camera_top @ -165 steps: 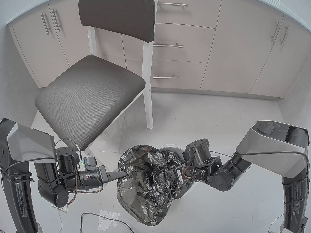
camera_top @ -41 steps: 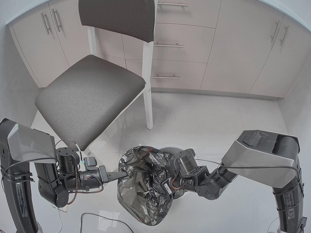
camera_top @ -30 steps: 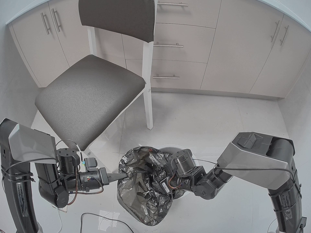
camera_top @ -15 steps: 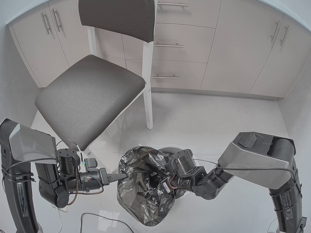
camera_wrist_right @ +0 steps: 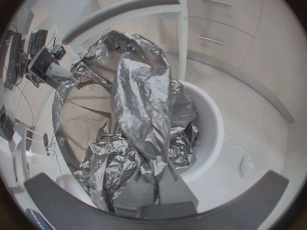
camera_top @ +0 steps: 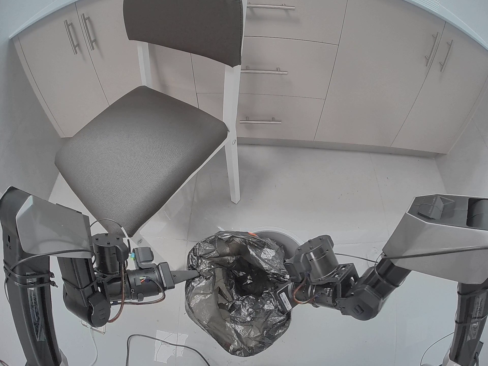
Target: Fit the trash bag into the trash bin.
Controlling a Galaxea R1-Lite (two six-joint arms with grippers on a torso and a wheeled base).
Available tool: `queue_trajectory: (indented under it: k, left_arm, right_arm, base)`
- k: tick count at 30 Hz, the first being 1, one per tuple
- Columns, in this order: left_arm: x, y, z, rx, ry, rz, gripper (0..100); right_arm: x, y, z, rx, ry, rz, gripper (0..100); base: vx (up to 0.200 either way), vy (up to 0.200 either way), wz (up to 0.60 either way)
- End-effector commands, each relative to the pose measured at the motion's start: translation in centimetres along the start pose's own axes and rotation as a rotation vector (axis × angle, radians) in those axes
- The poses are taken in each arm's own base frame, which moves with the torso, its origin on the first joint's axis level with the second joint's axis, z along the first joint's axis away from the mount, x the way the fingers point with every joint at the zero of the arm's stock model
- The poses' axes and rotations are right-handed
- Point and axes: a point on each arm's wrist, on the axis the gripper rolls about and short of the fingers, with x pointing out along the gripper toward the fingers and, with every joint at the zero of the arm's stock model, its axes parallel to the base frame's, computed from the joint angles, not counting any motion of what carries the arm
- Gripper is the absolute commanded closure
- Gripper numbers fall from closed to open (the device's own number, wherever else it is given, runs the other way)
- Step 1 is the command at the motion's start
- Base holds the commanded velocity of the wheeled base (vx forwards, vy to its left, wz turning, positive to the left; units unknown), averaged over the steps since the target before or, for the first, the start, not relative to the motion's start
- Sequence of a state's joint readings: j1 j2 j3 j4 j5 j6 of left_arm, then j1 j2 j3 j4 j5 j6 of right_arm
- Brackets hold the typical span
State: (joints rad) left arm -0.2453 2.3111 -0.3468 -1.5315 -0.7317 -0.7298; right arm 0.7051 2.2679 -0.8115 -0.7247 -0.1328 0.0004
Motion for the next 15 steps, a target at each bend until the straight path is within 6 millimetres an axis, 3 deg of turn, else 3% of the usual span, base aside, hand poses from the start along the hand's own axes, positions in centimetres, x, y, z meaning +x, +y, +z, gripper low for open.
queue_trajectory:
  k: [1,8,15]
  left_arm:
    - [0.9,0.4,0.0,0.045,-0.008,0.013,100]
    - [3.6,0.6,0.1,0.176,-0.078,0.087,100]
    - [4.8,-0.3,0.9,0.223,-0.105,0.052,100]
  right_arm:
    - [-2.4,-1.9,-1.5,0.058,-0.043,-0.033,100]
    - [-2.4,-3.4,-4.5,0.087,-0.080,-0.074,100]
    - [-1.7,-4.2,-5.3,0.102,-0.090,-0.096,100]
  base:
    - [0.000,0.000,0.00]
    - [0.000,0.000,0.00]
    - [0.000,0.000,0.00]
